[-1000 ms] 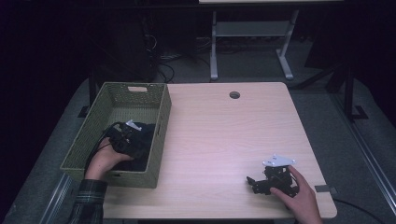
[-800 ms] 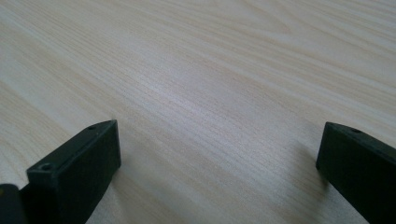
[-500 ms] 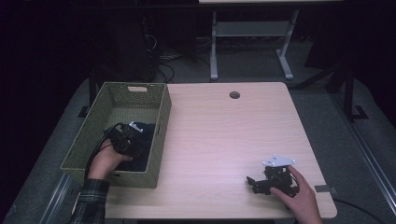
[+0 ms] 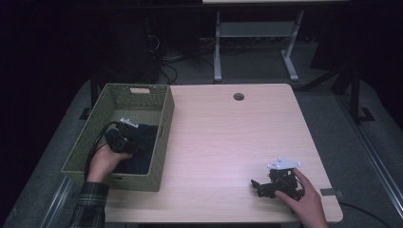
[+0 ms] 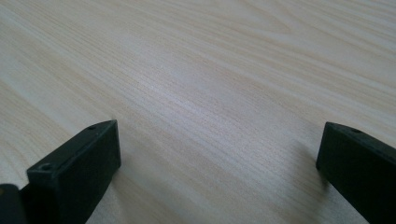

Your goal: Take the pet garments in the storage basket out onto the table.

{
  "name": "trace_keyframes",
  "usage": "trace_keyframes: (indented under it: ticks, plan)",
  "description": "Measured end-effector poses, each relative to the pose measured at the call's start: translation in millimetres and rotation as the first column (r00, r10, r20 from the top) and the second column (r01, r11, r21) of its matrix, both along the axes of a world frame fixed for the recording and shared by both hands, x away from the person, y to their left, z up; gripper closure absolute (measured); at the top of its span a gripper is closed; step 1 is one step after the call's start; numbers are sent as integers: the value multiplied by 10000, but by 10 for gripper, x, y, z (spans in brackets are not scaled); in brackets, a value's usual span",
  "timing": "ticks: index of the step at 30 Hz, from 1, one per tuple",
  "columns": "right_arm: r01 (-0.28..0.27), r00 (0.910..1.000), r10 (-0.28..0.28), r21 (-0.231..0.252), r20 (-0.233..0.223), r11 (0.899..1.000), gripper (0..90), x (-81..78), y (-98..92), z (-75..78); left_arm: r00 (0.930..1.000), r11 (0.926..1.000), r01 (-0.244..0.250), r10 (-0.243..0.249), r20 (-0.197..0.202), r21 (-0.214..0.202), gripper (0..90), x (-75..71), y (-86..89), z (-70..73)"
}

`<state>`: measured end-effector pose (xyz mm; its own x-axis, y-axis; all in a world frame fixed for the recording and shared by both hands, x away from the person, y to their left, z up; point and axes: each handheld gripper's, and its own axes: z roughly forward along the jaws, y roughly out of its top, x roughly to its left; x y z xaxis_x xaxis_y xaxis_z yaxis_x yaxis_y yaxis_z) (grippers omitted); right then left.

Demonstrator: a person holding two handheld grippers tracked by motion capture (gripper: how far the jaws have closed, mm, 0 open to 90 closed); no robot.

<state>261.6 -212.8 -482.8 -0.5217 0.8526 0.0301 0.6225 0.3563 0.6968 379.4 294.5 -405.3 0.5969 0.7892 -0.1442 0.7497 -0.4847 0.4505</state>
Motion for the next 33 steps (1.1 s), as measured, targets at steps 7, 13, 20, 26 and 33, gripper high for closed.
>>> trace_keyframes:
  ticks: [7, 13, 20, 26, 33]
  plan:
    - [-8, 10000, 8, 4, 2, 10000, 0, 1, -1, 0, 9980, 9931, -401, 452, 445, -1103, 674, -11, 94, 115]
    - [-17, 10000, 17, -1, 8, 10000, 0, 2, -1, 0, 9908, 9742, -682, 914, 1000, -2151, 676, -48, 194, 230]
    - [-20, 10000, 20, 8, 4, 10000, 0, 1, -1, 0, 9772, 9535, -706, 1251, 1718, -2930, 676, -99, 278, 386]
    - [-27, 10000, 27, 3, 3, 10000, 0, 2, -2, 0, 9603, 9298, -676, 1591, 2293, -3619, 677, -155, 333, 506]
    - [-36, 10000, 36, 2, 3, 10000, 0, 2, -2, 0, 9235, 8906, -472, 2115, 3201, -4523, 678, -247, 405, 675]
